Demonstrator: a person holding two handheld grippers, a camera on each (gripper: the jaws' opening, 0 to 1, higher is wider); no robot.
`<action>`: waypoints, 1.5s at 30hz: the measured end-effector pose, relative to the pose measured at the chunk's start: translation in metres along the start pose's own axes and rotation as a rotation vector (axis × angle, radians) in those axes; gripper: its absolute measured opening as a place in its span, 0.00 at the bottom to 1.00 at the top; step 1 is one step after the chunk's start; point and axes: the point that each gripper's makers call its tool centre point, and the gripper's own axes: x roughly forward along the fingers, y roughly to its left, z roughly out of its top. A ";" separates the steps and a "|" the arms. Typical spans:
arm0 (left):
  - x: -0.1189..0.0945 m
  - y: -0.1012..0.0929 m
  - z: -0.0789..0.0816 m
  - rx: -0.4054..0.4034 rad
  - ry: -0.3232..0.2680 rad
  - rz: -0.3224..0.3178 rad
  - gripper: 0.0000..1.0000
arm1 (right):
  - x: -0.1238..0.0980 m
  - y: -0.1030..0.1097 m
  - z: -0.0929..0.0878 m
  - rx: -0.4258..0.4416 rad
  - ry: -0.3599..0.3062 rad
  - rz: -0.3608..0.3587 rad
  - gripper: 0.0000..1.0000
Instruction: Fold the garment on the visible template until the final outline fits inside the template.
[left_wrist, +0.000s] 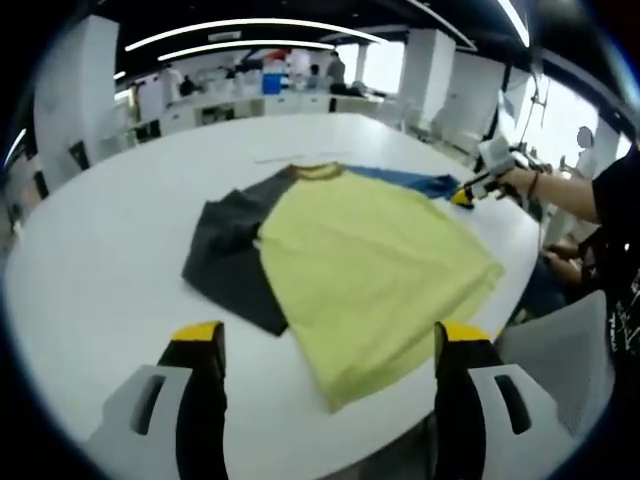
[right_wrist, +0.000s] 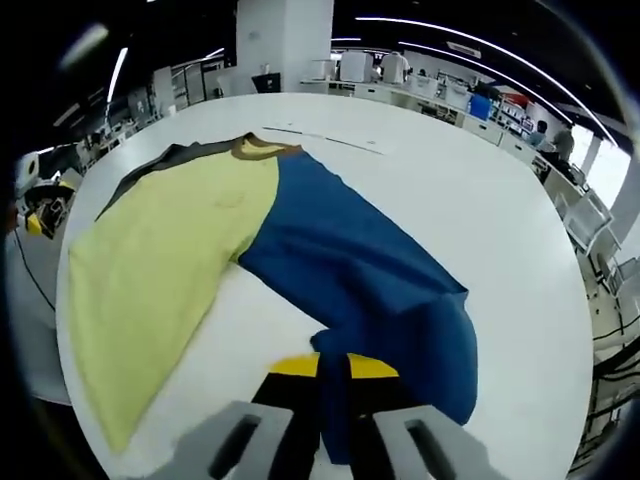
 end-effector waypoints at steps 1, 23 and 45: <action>0.000 -0.001 0.001 -0.001 -0.004 -0.004 0.82 | 0.000 0.001 0.000 0.012 -0.004 0.008 0.00; -0.002 -0.009 0.003 0.031 -0.008 -0.018 0.84 | -0.056 -0.066 0.021 0.177 -0.111 -0.213 0.00; 0.000 -0.014 0.010 0.088 -0.022 -0.022 0.86 | -0.052 -0.161 -0.034 0.244 0.056 -0.394 0.00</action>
